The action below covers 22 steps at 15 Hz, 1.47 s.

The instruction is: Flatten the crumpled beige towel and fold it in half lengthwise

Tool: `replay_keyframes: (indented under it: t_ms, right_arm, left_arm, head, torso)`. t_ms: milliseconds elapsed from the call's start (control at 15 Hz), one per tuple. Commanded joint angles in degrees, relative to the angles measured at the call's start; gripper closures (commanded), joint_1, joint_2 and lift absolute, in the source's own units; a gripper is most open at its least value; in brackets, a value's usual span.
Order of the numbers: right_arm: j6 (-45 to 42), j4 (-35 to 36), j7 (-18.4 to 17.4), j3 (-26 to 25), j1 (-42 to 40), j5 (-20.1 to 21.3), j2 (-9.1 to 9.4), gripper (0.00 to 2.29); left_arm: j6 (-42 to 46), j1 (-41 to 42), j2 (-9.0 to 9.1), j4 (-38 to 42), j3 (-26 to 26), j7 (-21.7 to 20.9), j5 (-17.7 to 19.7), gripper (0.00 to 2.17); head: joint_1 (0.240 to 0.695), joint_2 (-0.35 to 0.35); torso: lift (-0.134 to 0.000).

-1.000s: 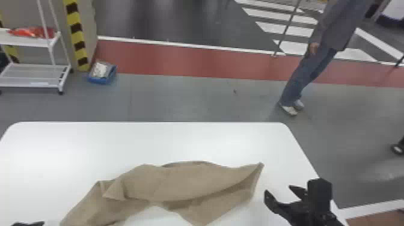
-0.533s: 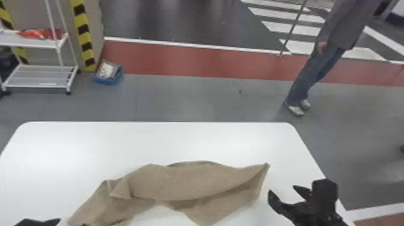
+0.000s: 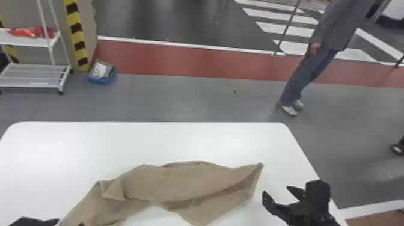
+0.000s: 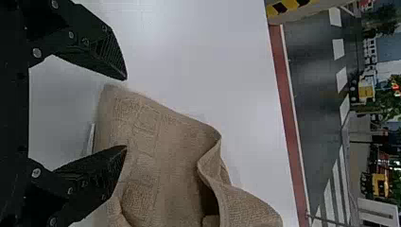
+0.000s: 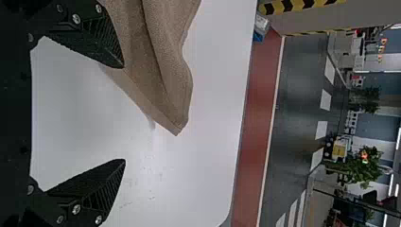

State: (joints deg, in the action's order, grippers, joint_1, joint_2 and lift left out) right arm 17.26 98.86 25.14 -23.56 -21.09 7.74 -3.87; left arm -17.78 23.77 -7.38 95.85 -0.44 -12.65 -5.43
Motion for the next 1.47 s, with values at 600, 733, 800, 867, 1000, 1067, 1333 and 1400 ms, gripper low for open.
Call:
replay_keyframes:
  t_ms: [600,733,800,867,1000,1067,1333,1400]
  right_arm:
    - [-0.42,1.25,0.0,-0.34,-0.53,-0.27,0.01,0.19]
    - [-1.12,1.43,0.0,-0.43,-0.97,-0.54,0.01,0.19]
    - [-1.3,2.48,0.26,-0.26,-2.11,-1.5,0.01,0.19]
    - [-1.3,4.33,1.14,0.18,-3.96,-2.29,0.01,0.19]
    - [-0.95,8.02,1.76,1.85,-7.56,-3.09,0.09,0.21]
    - [-1.3,9.95,1.76,3.52,-9.23,-3.26,0.09,0.22]
    - [-6.4,13.2,1.76,11.7,-11.78,1.66,-0.17,0.23]
    - [-6.57,13.47,1.76,13.98,-11.96,5.35,-0.35,0.28]
  left_arm:
    - [-4.5,4.27,0.0,11.2,2.72,-3.35,5.34,1.42]
    - [-5.03,7.7,-0.09,19.38,4.31,-3.7,8.94,1.41]
    - [-5.21,8.93,-0.09,22.63,4.66,-4.14,9.82,1.41]
    - [-6.09,9.37,0.0,24.74,4.66,-4.4,9.91,1.41]
    - [-7.32,9.19,0.0,25.44,4.48,-4.49,9.82,1.41]
    - [-7.67,8.84,0.0,25.44,4.31,-4.49,9.65,1.41]
    - [-8.55,8.49,0.08,23.77,4.31,-3.79,8.59,1.41]
    - [-8.55,8.22,0.08,23.33,4.39,-3.79,8.33,1.41]
  head:
    - [0.695,-0.248]
    - [0.695,-0.261]
    - [0.695,-0.262]
    - [0.695,-0.263]
    - [0.695,-0.258]
    - [0.695,-0.253]
    - [0.695,-0.182]
    - [0.695,-0.128]
  torso:
    - [0.0]
    - [0.0]
    - [0.0]
    - [0.0]
    - [0.0]
    - [0.0]
    - [0.0]
    - [0.0]
